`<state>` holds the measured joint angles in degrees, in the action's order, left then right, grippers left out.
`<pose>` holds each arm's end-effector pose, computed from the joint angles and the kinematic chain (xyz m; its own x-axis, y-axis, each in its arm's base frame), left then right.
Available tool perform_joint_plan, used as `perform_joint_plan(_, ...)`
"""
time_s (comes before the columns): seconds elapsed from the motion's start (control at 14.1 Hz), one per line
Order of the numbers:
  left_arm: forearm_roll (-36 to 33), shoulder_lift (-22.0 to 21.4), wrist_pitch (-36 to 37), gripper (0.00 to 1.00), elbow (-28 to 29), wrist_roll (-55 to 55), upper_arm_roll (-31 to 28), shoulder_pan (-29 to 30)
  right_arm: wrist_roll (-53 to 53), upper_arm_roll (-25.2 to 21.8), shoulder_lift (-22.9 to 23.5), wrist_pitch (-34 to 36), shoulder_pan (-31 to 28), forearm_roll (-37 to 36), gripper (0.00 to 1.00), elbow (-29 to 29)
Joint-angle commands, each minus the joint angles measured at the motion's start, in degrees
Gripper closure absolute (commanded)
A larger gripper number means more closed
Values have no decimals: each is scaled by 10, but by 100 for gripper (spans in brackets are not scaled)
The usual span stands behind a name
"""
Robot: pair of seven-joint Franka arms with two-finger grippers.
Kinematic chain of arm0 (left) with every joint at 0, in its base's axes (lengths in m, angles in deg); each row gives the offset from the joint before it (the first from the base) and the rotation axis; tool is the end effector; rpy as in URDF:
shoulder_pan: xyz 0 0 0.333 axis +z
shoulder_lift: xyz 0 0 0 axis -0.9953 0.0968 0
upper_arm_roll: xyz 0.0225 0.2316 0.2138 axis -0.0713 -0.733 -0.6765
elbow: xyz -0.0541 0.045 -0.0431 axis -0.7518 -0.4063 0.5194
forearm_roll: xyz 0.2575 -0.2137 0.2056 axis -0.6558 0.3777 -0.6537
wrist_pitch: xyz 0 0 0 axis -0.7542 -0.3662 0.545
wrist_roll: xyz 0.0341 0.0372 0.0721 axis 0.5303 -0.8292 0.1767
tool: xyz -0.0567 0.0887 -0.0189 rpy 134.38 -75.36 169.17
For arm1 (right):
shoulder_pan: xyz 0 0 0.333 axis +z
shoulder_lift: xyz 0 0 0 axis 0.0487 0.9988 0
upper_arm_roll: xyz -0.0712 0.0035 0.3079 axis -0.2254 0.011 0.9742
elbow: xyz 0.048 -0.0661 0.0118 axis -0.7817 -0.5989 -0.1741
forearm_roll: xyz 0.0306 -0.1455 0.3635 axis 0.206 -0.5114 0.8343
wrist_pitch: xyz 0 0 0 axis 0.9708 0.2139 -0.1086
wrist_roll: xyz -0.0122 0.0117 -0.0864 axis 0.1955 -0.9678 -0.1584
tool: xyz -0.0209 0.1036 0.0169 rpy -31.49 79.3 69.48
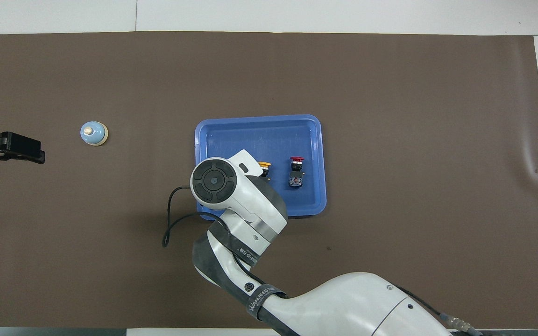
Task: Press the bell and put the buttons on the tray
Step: 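Carry the green button with the right gripper into the tray, then open the right gripper and lift it away from the tray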
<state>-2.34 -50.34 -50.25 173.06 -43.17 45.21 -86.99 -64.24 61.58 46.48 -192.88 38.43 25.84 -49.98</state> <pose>0.5348 -0.0279 0.6076 0.9980 -0.0327 -0.0539 -0.0324 -0.9995 0.0055 0.4962 0.4955 0.3089 0.9958 -0.0919 -0.0022 -0.0918 -0.9928 -0.0771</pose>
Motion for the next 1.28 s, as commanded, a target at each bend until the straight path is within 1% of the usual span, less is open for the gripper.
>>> perform_joint_plan(0.0,8,0,7,0,-3,4,-3,1,1,0,-6,-3,-1,-6,0,-9)
perform_joint_plan(0.14,8,0,7,0,-3,4,-3,0,-4,0,-6,10,-3,-4,0,0)
perform_joint_plan(0.36,8,0,7,0,-3,4,-3,1,-1,-2,-14,62,-21,-5,0,29)
perform_joint_plan(0.57,8,0,7,0,-3,4,-3,0,5,-2,-51,101,-78,-6,0,37)
perform_joint_plan(0.64,8,0,7,0,-3,4,-3,1,17,-1,-70,116,-109,-4,0,37)
perform_joint_plan(0.92,8,0,7,0,-3,4,-3,1,188,0,-137,204,-220,2,0,37)
perform_joint_plan(1.07,8,0,7,0,-3,4,-3,1,277,-1,-159,234,-261,2,0,37)
perform_joint_plan(1.21,8,0,7,0,-3,4,-3,0,334,0,-183,253,-296,3,0,37)
